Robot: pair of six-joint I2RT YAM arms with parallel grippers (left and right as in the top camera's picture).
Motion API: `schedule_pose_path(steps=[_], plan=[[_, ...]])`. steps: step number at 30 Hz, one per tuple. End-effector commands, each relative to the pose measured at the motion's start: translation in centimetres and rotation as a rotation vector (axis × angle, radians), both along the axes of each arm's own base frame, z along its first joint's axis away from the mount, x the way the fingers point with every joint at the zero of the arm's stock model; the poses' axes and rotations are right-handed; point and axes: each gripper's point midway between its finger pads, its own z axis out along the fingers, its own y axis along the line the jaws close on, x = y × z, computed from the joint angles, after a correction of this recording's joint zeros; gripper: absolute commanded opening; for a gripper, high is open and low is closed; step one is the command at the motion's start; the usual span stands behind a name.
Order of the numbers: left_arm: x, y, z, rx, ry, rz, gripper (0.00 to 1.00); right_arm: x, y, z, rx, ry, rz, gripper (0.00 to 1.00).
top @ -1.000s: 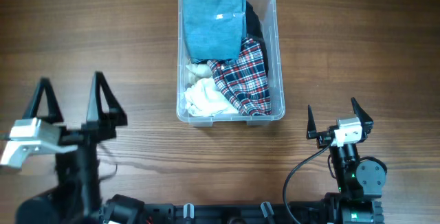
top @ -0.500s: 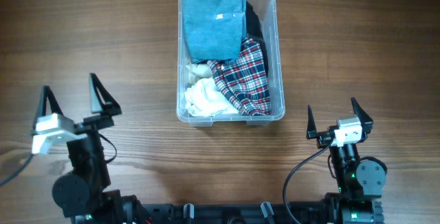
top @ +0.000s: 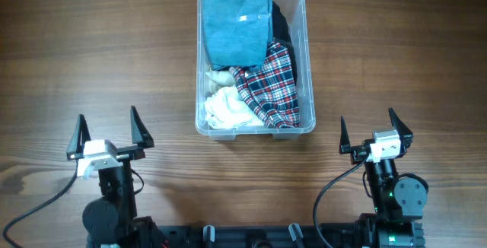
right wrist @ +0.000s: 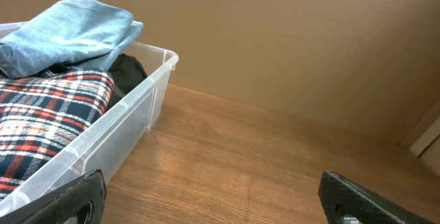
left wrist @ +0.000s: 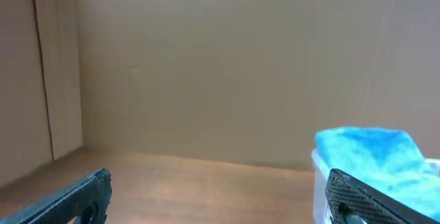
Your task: Pack container
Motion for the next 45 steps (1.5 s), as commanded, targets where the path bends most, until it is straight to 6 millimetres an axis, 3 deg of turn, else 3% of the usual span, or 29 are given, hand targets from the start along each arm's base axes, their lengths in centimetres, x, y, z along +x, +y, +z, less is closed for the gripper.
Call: schedule_pose_path(steps=[1,3,13,45], plan=[[0.6,-0.8,-2.4,0.013,0.060,-0.032,1.00,0.0,0.0,0.2,0.008,-0.006,-0.001,1.00],[0.9,-1.0,-4.1,0.005,0.117,-0.037,1.00,0.0,0.0,0.2,0.008,-0.006,-0.001,1.00],[1.0,-1.1,-8.6,-0.010,0.301,-0.033,1.00,0.0,0.0,0.2,0.008,-0.006,-0.001,1.00],[1.1,-1.2,-8.6,-0.017,0.300,-0.041,1.00,0.0,0.0,0.2,0.008,-0.006,-0.001,1.00]])
